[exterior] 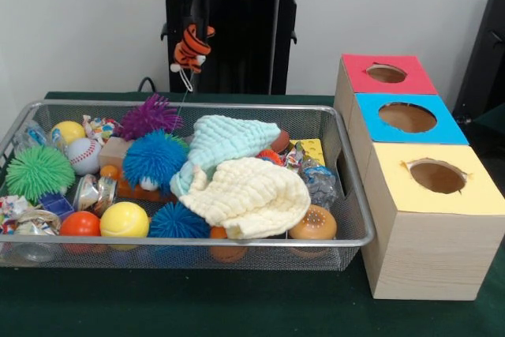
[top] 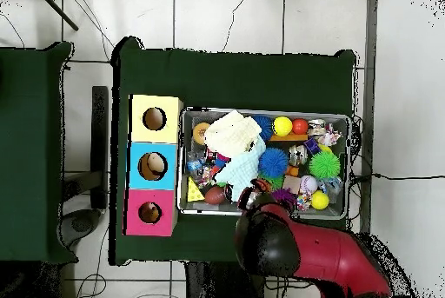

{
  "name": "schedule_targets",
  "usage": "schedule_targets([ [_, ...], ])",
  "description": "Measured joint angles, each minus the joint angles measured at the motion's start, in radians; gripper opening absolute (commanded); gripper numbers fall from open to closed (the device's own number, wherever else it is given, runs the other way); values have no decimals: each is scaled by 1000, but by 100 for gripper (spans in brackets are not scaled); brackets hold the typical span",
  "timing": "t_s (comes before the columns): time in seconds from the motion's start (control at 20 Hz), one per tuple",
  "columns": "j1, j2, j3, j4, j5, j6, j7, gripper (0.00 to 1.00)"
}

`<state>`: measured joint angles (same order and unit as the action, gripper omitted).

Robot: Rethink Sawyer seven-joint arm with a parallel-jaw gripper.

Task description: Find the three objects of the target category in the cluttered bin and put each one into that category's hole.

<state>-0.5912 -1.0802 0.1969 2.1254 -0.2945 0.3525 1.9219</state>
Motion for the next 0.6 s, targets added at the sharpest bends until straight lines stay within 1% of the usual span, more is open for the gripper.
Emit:
schedule_targets([
  [0.2, 34, -4, -21, 24, 16, 0, 0, 0],
  [0.35, 47, -3, -34, 26, 19, 0, 0, 0],
  [0.6, 53, 9, -44, 26, 21, 0, 0, 0],
])
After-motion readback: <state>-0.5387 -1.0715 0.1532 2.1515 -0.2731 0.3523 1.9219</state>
